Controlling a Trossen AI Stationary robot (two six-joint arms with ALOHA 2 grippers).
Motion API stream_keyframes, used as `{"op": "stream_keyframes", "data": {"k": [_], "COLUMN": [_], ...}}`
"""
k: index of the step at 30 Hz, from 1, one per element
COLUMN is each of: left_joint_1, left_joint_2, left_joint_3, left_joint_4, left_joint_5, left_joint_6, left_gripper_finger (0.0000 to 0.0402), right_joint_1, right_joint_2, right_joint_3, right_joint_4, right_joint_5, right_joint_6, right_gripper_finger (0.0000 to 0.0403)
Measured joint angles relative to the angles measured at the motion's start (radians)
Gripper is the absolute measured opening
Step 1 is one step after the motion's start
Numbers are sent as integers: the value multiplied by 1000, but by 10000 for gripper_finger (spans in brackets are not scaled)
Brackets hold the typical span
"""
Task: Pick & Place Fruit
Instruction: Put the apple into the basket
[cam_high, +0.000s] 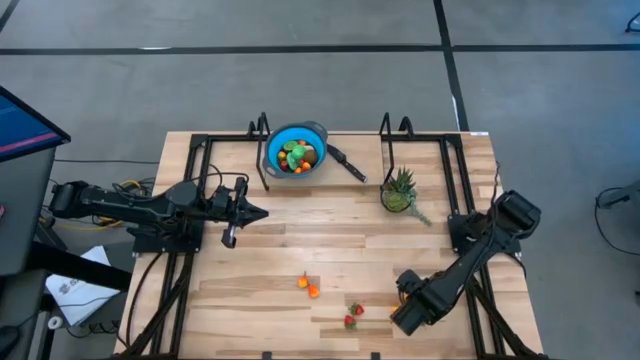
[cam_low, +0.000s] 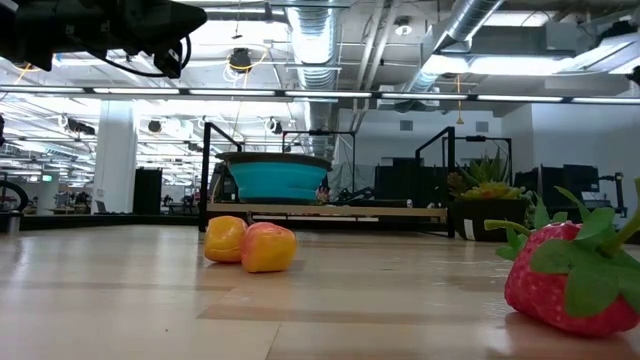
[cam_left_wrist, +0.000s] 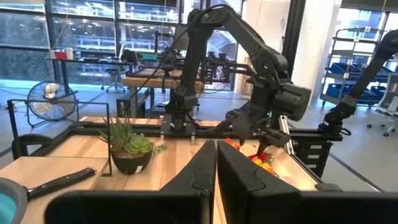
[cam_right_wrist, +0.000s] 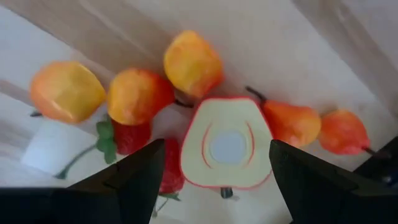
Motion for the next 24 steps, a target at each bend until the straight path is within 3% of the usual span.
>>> {"op": "stream_keyframes", "data": {"k": [18, 24], "left_joint_1": [0, 0], "left_joint_2": [0, 0], "left_joint_3": [0, 0], "left_joint_4": [-4, -5], "left_joint_5": [0, 0], "left_joint_6": [0, -2], "left_gripper_finger": [8, 8], "right_joint_1": [22, 27], "right_joint_2": [0, 0], "right_joint_3": [-3, -99], "right_joint_4": [10, 153], "right_joint_5": [0, 0], "right_joint_6": [39, 57], "right_gripper_finger": [282, 282]}}
